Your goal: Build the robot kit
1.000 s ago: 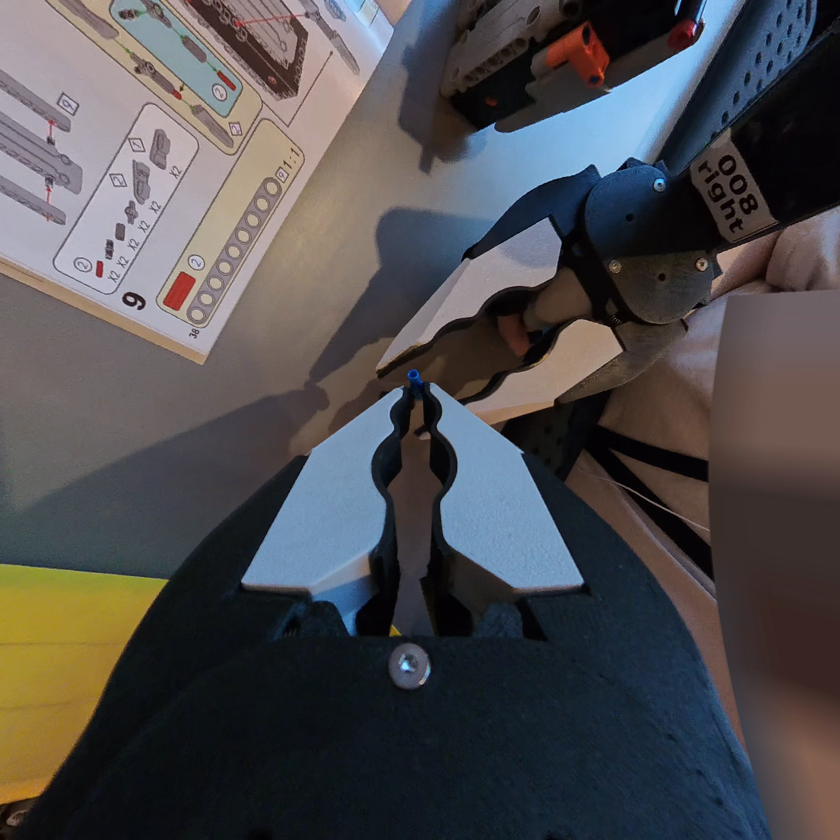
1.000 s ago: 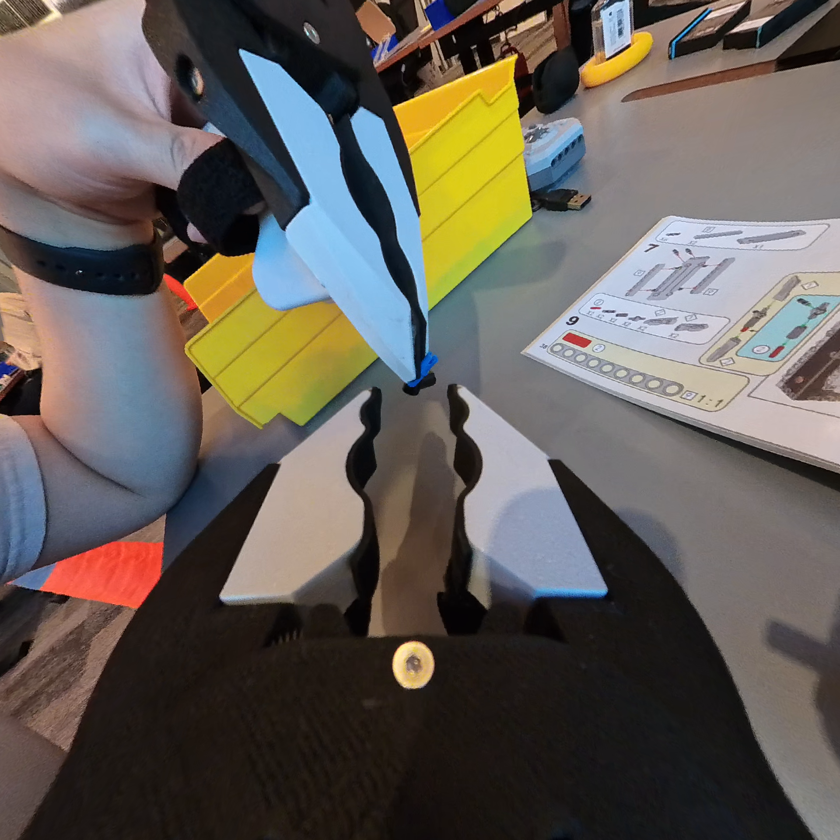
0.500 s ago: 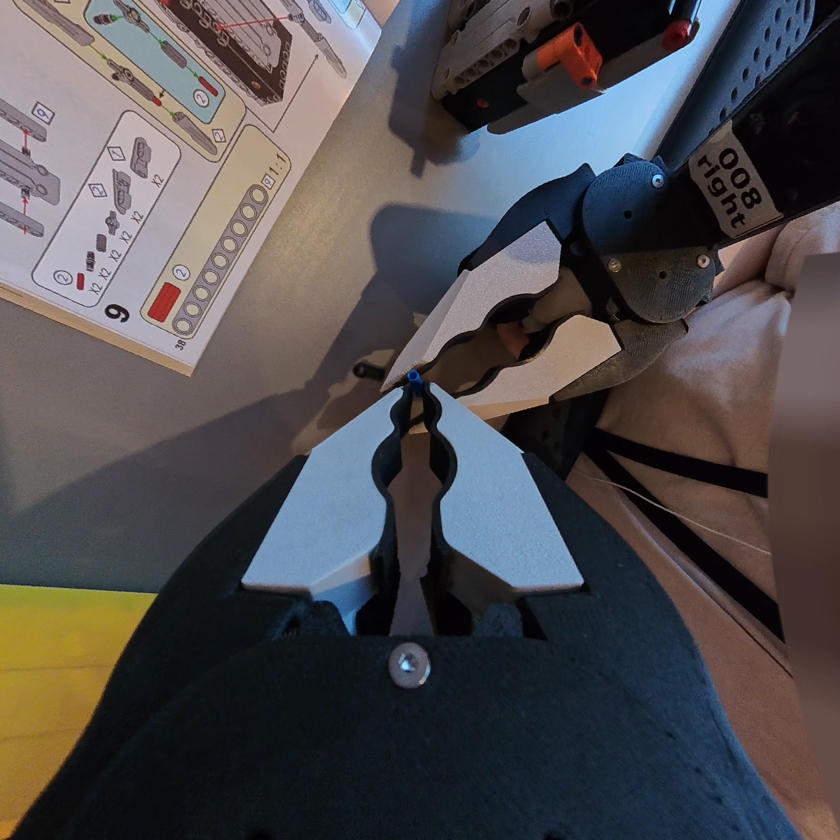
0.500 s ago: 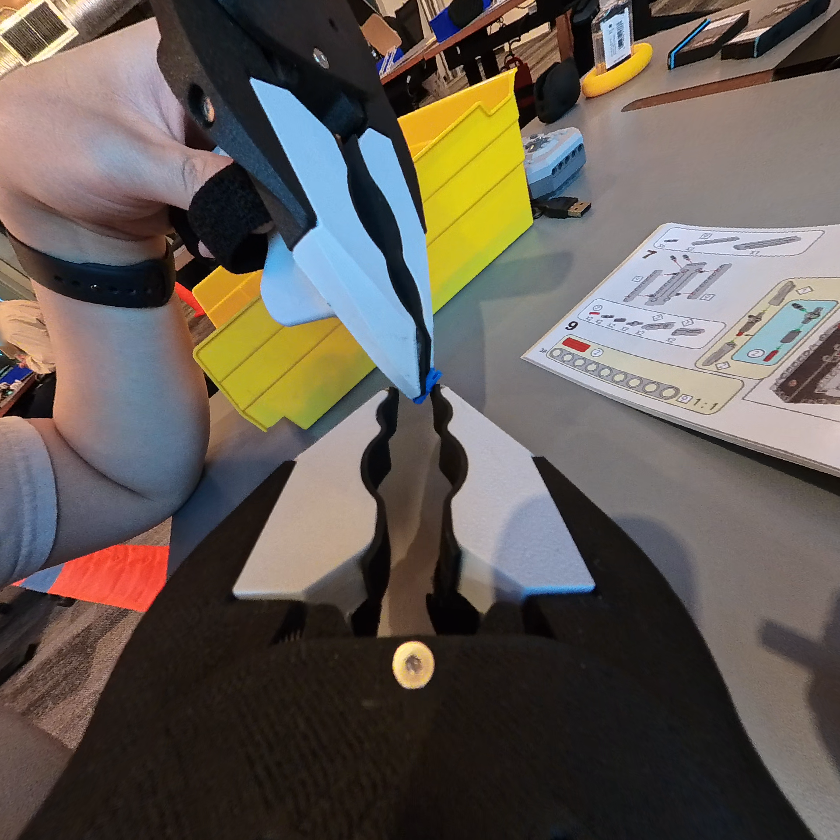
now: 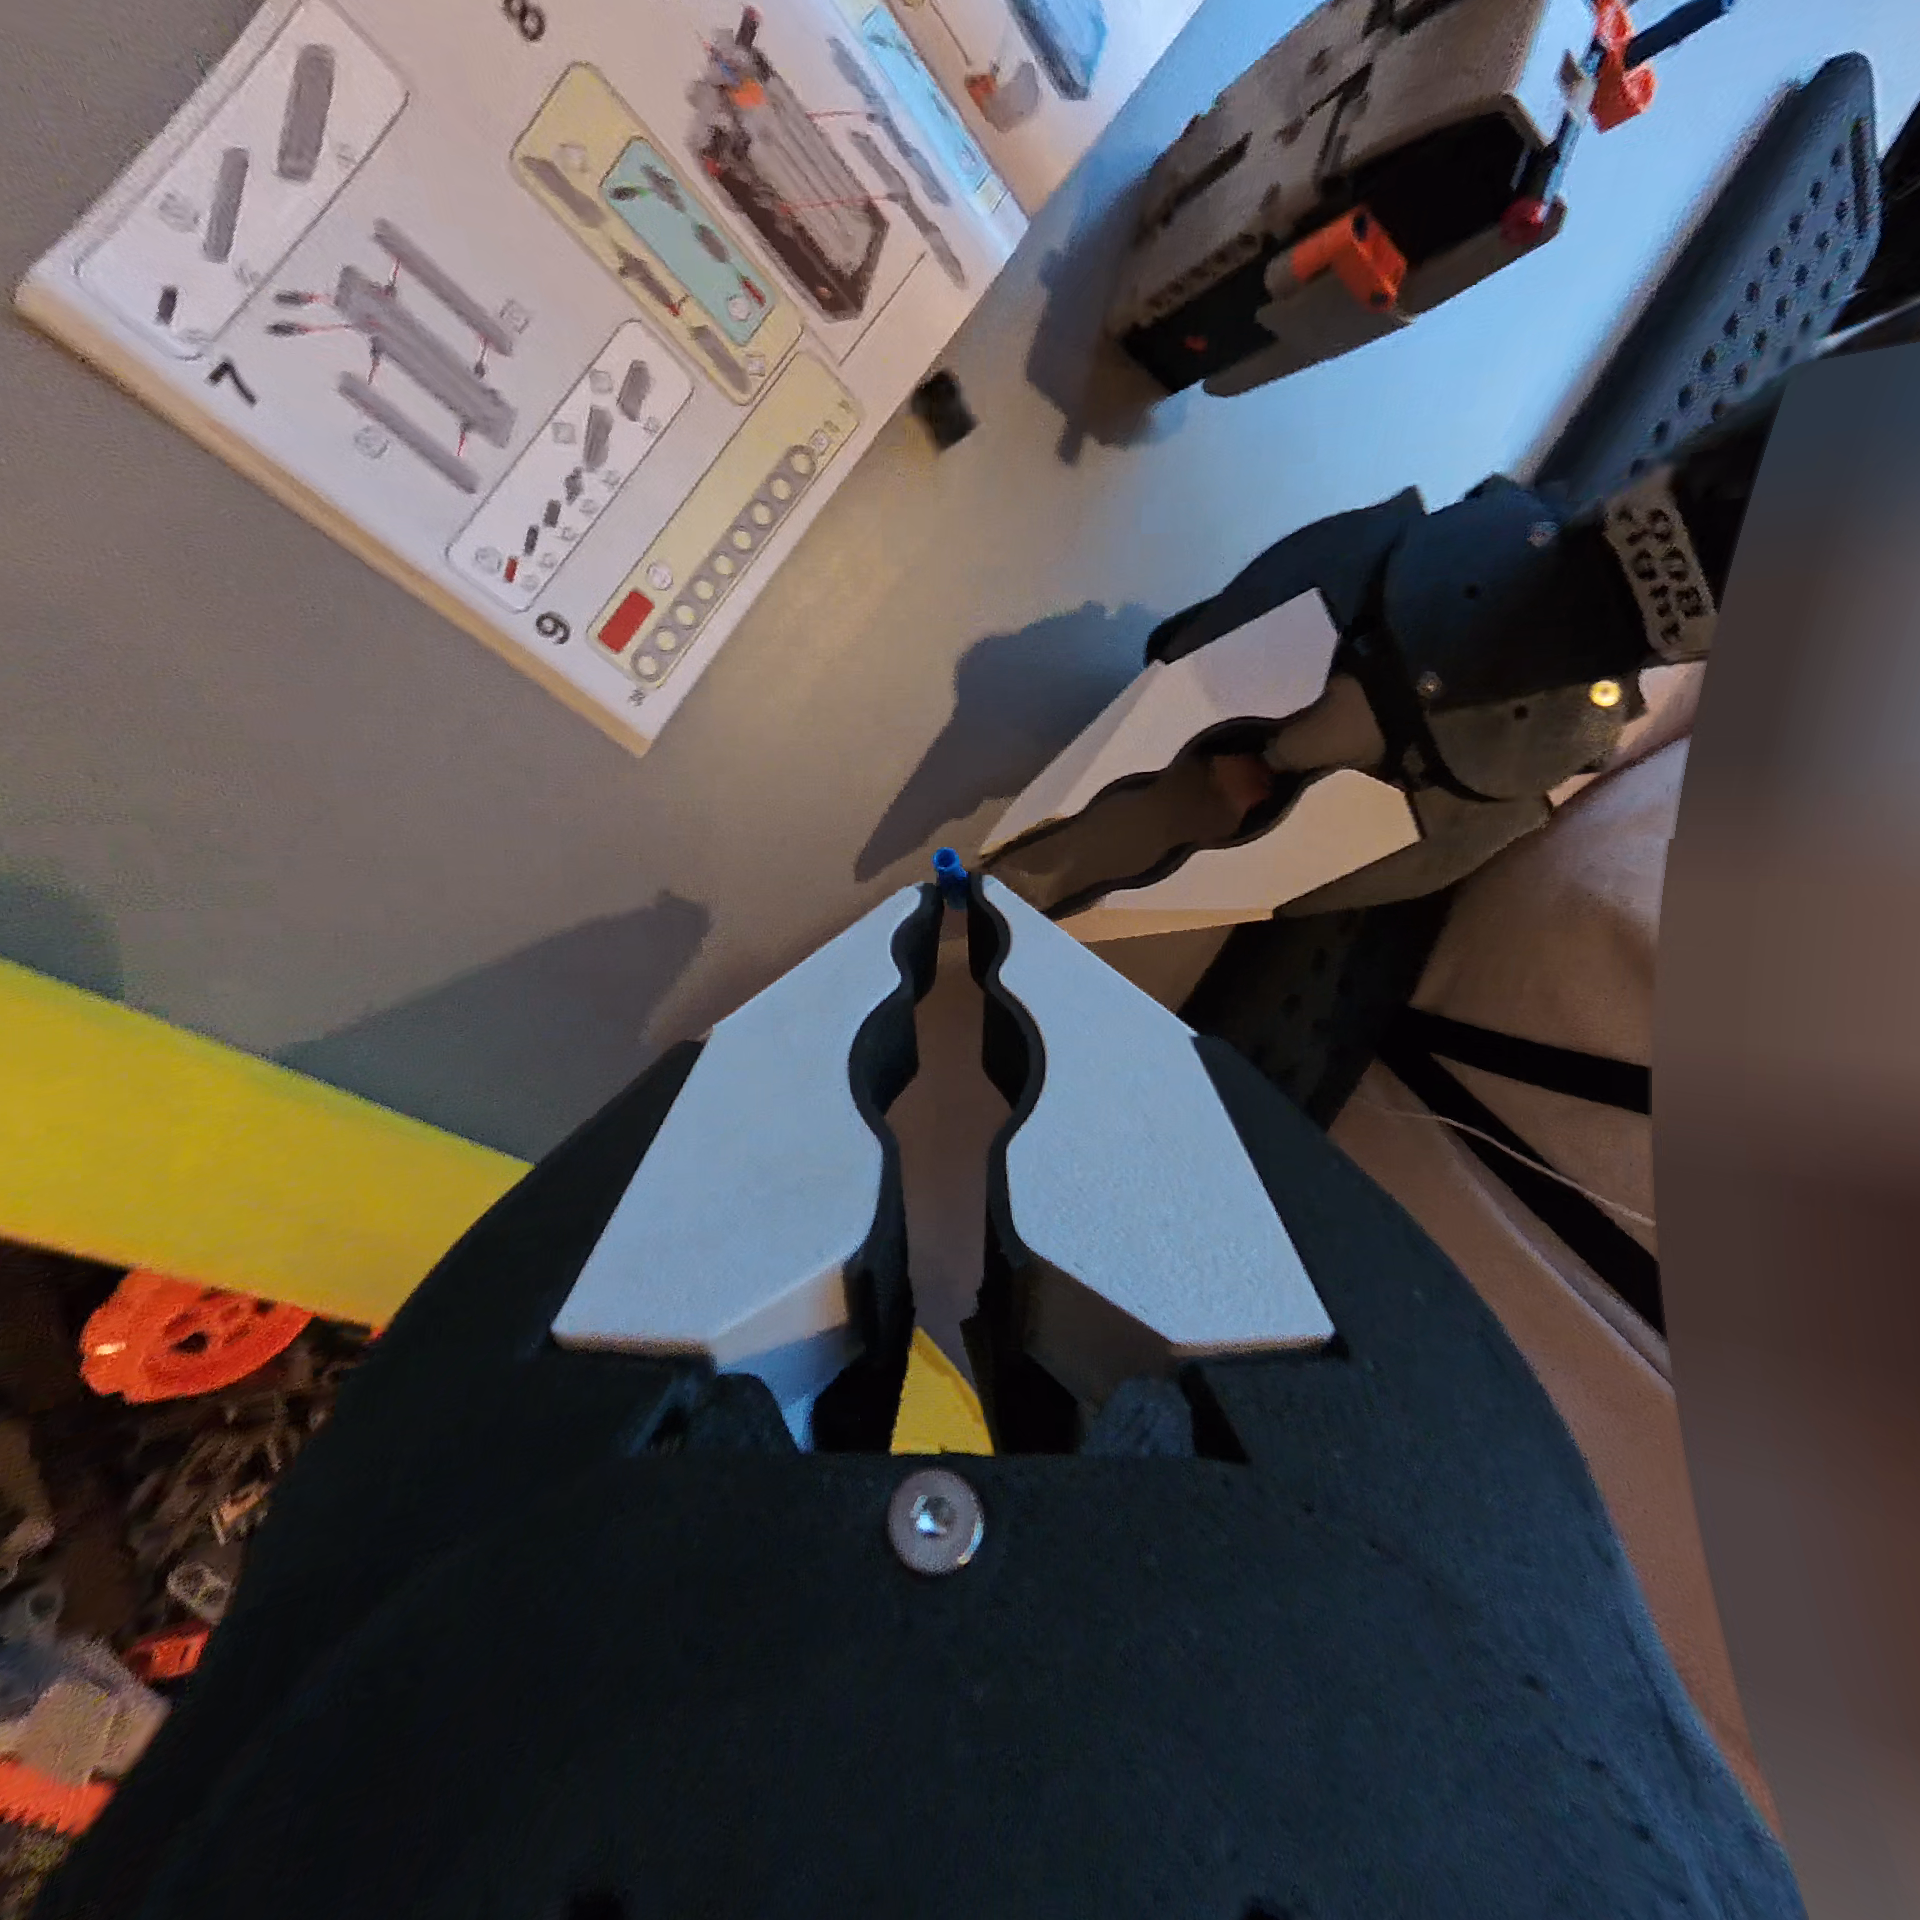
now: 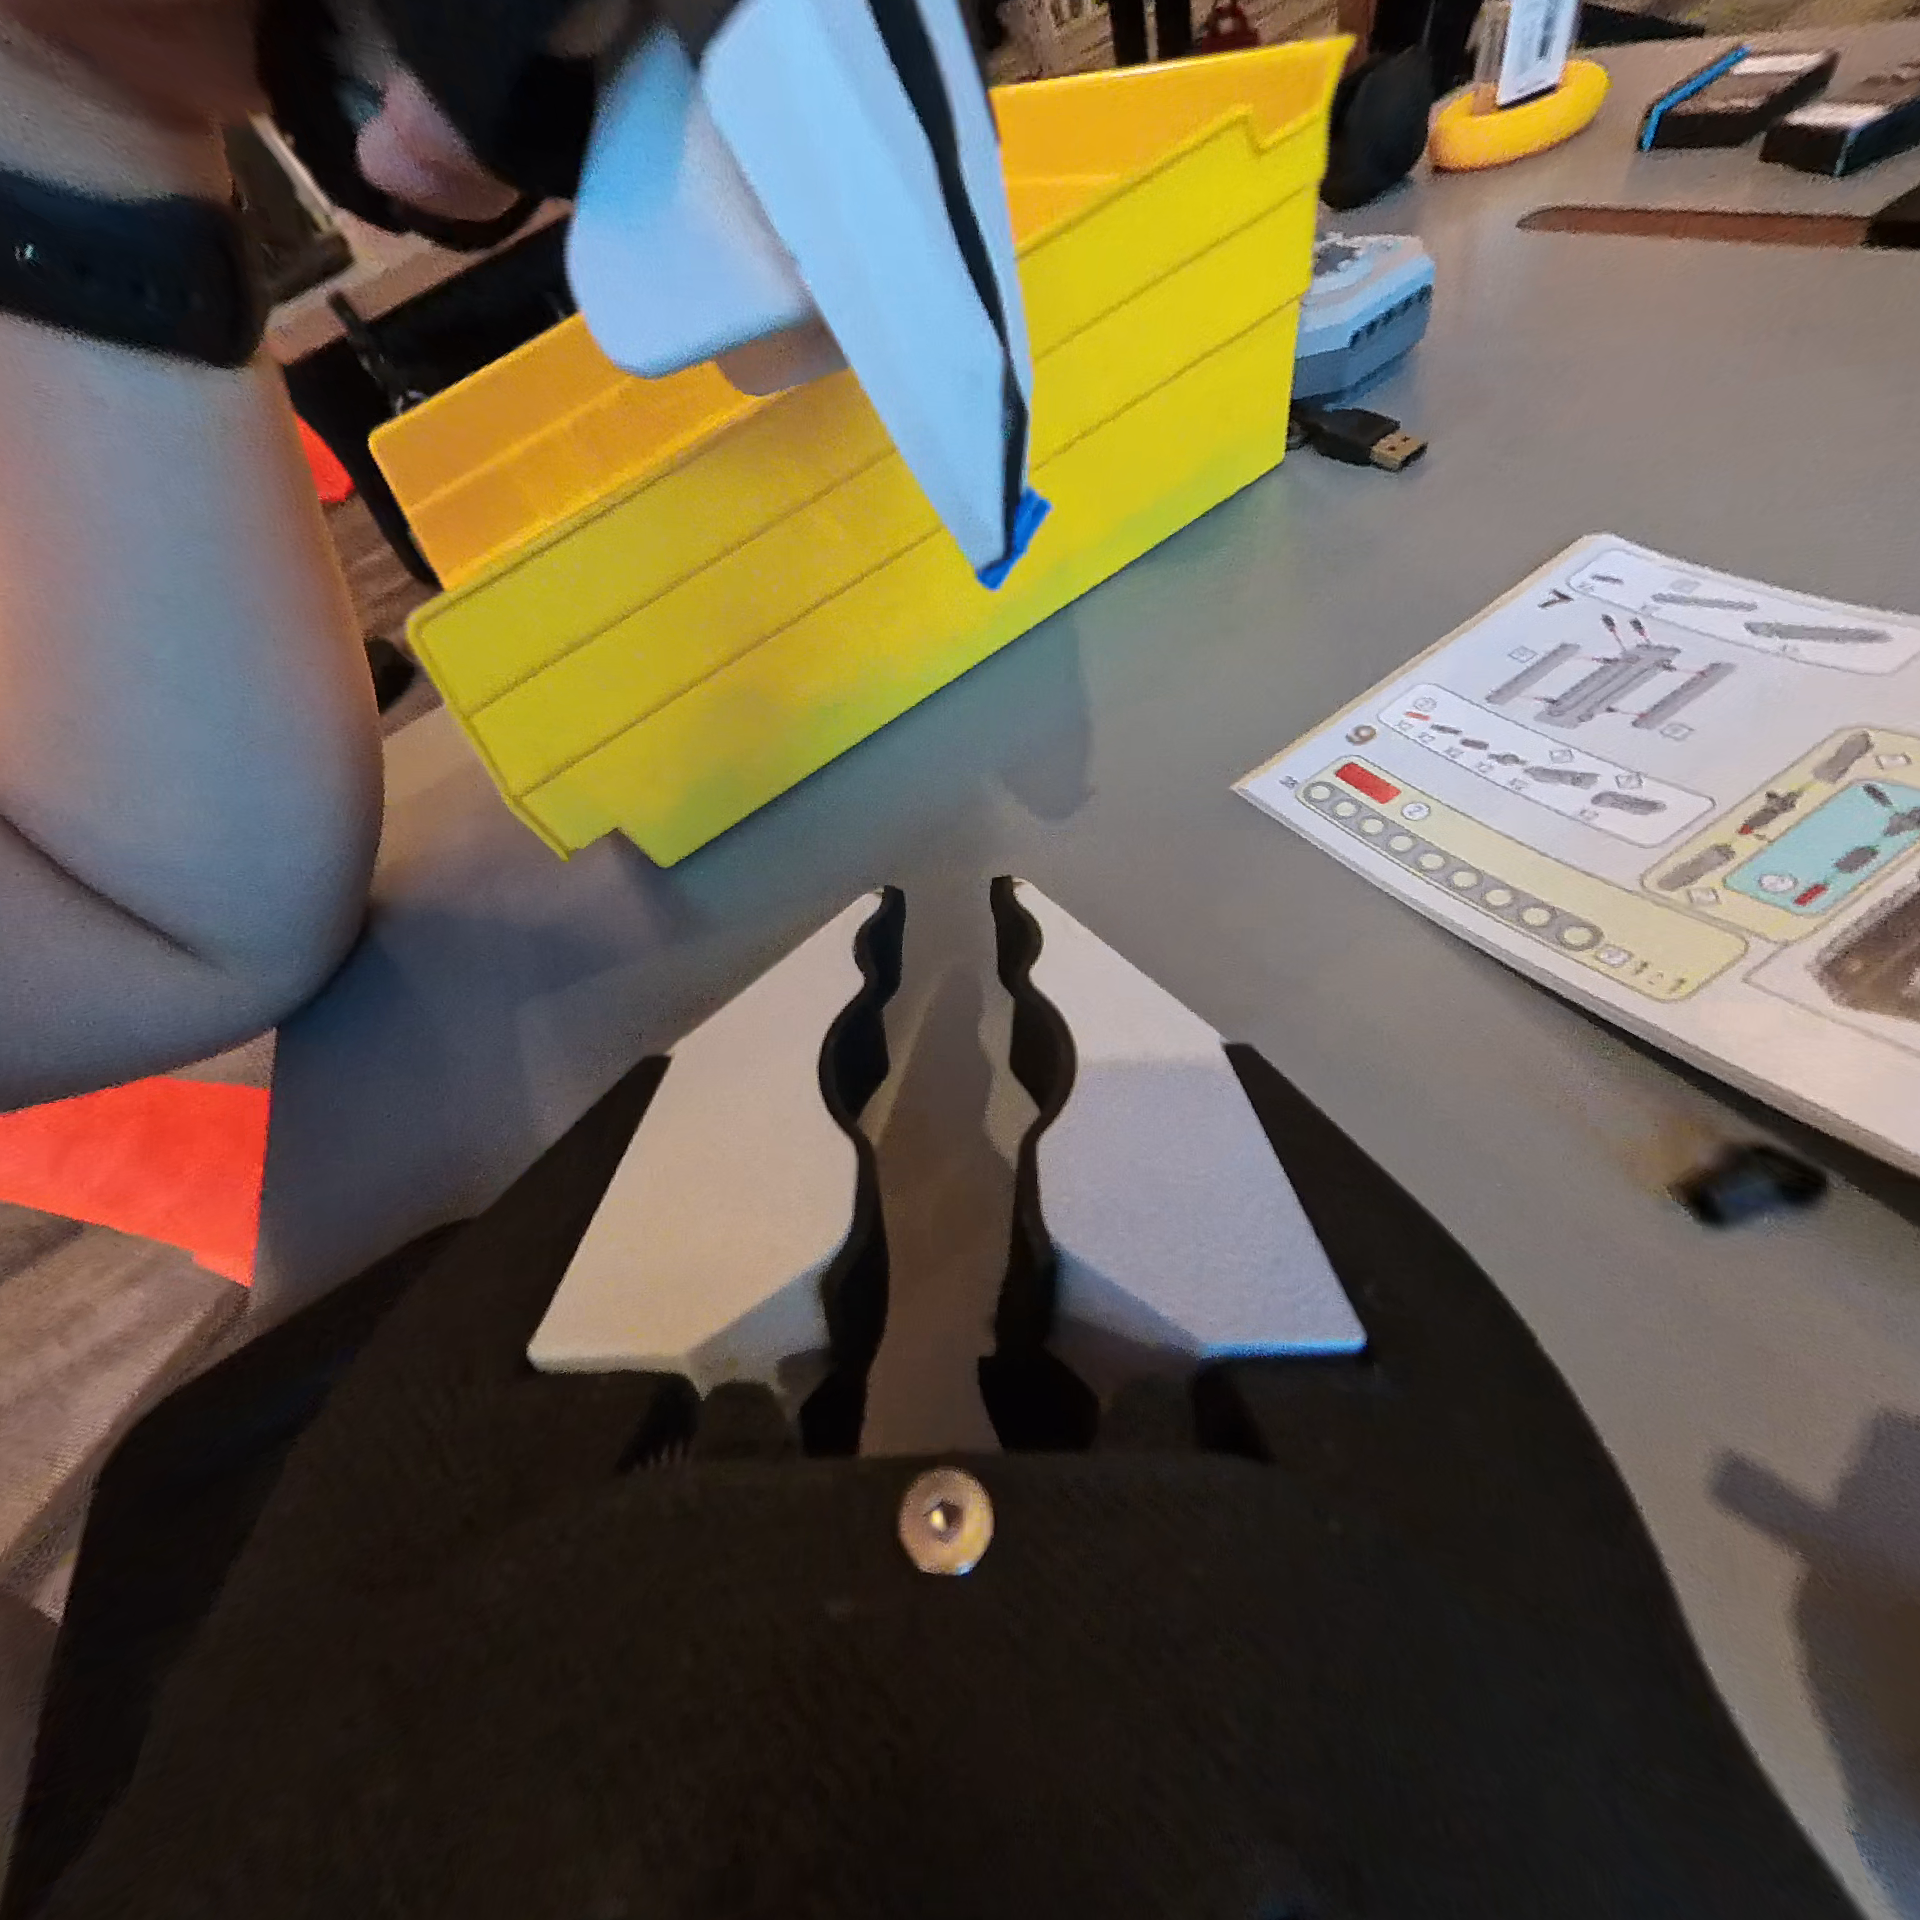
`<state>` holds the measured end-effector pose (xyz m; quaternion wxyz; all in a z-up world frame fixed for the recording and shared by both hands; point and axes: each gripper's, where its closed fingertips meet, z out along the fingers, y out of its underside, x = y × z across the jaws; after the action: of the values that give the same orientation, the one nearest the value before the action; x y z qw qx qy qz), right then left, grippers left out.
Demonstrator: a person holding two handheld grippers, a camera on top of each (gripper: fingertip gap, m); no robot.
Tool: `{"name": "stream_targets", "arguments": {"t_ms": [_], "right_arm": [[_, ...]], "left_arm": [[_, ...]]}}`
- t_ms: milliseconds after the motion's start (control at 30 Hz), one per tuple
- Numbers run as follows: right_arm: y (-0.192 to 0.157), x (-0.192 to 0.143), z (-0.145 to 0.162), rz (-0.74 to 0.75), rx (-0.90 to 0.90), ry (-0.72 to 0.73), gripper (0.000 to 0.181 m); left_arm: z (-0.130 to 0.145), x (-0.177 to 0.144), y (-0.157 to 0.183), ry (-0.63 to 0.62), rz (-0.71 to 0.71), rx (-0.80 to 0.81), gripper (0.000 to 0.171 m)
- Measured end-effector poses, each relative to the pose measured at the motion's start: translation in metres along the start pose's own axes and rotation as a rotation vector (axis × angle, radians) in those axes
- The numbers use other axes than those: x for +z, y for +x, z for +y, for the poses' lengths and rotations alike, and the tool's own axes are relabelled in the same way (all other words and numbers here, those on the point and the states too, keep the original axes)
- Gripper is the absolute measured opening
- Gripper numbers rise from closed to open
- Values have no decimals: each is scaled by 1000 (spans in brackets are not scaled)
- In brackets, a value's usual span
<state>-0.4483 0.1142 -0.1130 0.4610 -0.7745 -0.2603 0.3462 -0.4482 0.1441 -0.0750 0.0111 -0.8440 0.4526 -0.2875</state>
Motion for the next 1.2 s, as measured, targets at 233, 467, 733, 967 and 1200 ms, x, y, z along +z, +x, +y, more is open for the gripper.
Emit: {"name": "stream_targets", "arguments": {"t_ms": [233,467,733,967,1200], "right_arm": [[-48,-8,1,-158,-107,-8,0],[-59,-10,5,-173,-157,-13,0],[-86,-19,-13,-278,-189,136,0],[-121,-57,-52,-375,-337,452,0],[-141,-96,-75,-382,-449,690,0]], "left_arm": [[17,51,-11,-228,-62,5,3],[27,86,-16,-353,-102,24,3],[16,68,-16,-265,-100,53,25],[-43,9,14,141,-119,221,24],[-54,51,29,221,-316,407,21]]}}
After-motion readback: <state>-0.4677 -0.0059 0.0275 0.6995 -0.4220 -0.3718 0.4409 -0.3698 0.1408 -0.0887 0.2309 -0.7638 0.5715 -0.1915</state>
